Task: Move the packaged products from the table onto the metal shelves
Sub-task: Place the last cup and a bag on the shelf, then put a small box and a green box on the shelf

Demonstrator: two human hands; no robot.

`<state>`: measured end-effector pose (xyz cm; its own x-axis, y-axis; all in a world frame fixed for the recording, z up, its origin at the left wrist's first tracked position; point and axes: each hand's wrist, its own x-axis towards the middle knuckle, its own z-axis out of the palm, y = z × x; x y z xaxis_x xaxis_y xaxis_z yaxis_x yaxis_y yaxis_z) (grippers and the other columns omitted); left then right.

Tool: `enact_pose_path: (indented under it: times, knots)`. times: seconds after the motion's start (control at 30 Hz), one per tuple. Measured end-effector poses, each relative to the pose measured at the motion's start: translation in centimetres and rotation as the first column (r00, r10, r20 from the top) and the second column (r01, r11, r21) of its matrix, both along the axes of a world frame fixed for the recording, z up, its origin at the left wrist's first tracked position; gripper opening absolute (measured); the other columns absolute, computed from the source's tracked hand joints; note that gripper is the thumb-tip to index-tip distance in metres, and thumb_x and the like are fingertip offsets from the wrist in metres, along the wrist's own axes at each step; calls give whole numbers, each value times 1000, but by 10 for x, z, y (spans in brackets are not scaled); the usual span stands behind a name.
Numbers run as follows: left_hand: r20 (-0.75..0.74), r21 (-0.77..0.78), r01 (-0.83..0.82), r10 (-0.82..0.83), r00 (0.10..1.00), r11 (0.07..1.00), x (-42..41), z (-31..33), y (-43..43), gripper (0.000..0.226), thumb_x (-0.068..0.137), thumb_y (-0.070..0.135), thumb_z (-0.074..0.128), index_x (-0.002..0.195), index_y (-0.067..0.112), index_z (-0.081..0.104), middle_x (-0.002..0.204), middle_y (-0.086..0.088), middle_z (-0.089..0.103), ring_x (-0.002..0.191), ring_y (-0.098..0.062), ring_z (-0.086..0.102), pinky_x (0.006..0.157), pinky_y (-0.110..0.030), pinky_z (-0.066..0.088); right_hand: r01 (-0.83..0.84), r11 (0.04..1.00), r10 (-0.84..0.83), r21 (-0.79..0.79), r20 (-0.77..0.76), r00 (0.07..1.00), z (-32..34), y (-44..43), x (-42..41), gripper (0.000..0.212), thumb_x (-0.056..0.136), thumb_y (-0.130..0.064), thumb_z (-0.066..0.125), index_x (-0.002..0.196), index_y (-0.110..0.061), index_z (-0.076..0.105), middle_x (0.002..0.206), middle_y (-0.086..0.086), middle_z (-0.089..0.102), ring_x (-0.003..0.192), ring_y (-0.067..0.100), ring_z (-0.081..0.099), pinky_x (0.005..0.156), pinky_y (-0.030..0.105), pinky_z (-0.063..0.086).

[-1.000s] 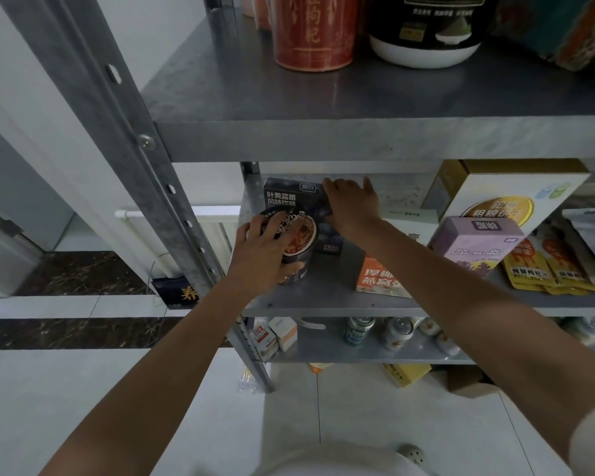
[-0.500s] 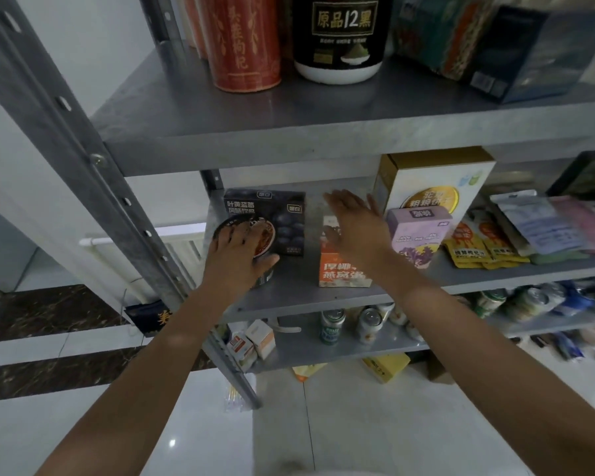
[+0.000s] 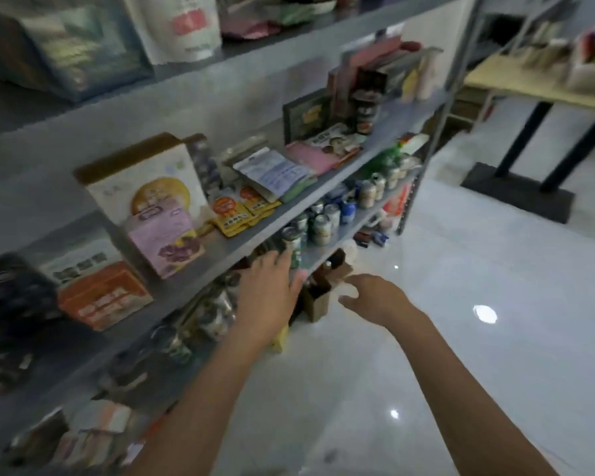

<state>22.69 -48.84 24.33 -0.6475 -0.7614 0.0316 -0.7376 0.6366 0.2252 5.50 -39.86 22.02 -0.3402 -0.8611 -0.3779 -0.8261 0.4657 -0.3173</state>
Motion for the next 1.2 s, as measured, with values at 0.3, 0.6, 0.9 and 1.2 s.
enact_pose_path:
  times: [0.3, 0.6, 0.9, 1.2]
  knots:
    - [451, 346, 599, -688, 568, 722, -191, -71, 135, 57, 98, 54, 32, 140, 16, 39, 139, -10, 45, 129, -28, 39, 101, -40, 34, 620, 770, -624, 151, -21, 781, -44, 224, -85, 56, 96, -42, 48, 143, -15, 36, 146, 5, 42, 130, 24, 44, 103, 35, 39]
    - [451, 369, 893, -890, 72, 259, -283, -79, 248, 64, 98, 54, 32, 151, 20, 20, 151, -10, 33, 137, -28, 31, 106, -41, 31, 939, 291, -957, 185, 61, 285, -59, 349, -68, 61, 99, -41, 43, 151, -17, 23, 156, 1, 27, 139, 20, 32, 110, 33, 31]
    - [476, 341, 891, -762, -440, -301, -303, -83, 359, 63, 98, 55, 34, 148, 18, 26, 146, -11, 40, 133, -28, 37, 104, -41, 35, 926, -336, -923, 175, 137, -361, -61, 404, 22, 51, 101, -36, 42, 146, -15, 33, 146, 5, 40, 128, 21, 43, 104, 27, 35]
    - [450, 386, 677, -513, -731, -626, -231, -93, 451, 61, 97, 54, 34, 146, 20, 28, 145, -9, 40, 133, -28, 35, 103, -42, 33, 717, -671, -704, 191, 141, -696, -65, 427, 141, 47, 101, -31, 41, 145, -15, 34, 144, 6, 40, 128, 22, 41, 104, 30, 36]
